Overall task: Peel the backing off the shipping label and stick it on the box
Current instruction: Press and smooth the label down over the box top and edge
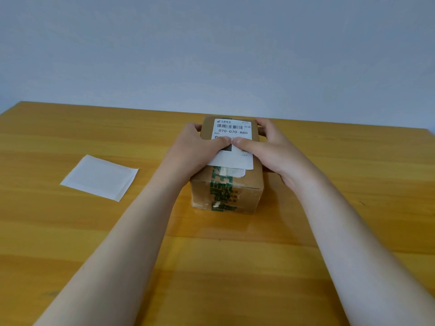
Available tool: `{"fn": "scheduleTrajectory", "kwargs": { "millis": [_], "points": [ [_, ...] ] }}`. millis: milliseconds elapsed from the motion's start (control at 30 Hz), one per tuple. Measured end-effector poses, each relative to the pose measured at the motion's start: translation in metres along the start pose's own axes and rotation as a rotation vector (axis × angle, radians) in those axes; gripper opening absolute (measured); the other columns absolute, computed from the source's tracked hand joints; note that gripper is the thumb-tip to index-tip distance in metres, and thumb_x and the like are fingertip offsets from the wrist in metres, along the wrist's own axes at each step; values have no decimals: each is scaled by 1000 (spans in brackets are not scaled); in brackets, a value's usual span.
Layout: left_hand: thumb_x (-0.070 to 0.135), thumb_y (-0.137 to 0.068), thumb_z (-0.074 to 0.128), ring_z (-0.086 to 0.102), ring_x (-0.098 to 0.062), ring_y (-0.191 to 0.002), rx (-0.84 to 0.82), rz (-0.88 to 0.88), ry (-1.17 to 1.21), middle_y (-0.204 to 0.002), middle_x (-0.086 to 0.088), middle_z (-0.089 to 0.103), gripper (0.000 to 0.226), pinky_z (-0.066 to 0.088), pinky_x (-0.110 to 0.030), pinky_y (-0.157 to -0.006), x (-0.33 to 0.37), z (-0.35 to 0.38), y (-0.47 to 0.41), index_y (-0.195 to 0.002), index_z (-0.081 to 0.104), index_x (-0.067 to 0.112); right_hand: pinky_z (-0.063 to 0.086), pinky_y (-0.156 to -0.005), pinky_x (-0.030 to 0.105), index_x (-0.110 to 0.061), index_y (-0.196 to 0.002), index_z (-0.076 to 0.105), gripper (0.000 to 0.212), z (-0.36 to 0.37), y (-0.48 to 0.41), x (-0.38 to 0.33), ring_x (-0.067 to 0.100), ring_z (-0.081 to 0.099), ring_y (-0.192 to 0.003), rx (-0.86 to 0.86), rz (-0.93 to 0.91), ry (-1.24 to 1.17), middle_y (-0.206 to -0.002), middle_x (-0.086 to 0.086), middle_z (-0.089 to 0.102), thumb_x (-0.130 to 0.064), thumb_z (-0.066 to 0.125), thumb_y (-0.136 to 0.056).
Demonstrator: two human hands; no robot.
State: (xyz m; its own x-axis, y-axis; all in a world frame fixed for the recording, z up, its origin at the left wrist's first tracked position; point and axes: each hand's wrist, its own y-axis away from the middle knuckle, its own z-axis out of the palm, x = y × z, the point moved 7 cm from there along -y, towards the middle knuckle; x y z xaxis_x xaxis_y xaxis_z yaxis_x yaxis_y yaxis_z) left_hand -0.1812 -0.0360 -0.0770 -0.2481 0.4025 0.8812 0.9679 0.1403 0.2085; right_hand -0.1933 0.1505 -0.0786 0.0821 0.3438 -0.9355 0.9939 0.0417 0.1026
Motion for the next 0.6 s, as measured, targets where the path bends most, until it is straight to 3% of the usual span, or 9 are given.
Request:
{"fn": "scheduleTrajectory", "kwargs": {
  "millis": [200,333,467,600],
  "points": [
    [60,-76,77,73,-25,-96,15,-51,-84,-105,0,73,66,62,-50,-88,-3,2,1,-122,47,24,56,-86,30,-30,-161,34,86,1,1,-1,3,65,-108,-12,17,19,-138,-16,56,-41,81,-90],
    [59,-81,74,71,-29,-100,39,-47,-141,-105,-2,70,65,61,-50,-89,0,1,4,-122,45,19,56,-103,42,-33,-159,36,92,0,0,1,11,68,-115,-56,23,34,-142,-15,59,-38,88,-84],
    [59,-83,74,71,-31,-100,22,-40,-144,-106,-5,70,68,61,-51,-89,2,3,4,-126,44,15,56,-102,44,-35,-159,35,87,0,-2,2,12,68,-115,-49,42,28,-144,-15,58,-38,84,-88],
    [62,-82,75,70,-32,-104,17,-40,-132,-109,-5,70,72,61,-51,-90,3,4,5,-126,43,15,58,-90,35,-35,-154,42,71,-2,-2,2,6,70,-106,-9,33,-8,-135,-18,60,-38,78,-93]
  ]
}}
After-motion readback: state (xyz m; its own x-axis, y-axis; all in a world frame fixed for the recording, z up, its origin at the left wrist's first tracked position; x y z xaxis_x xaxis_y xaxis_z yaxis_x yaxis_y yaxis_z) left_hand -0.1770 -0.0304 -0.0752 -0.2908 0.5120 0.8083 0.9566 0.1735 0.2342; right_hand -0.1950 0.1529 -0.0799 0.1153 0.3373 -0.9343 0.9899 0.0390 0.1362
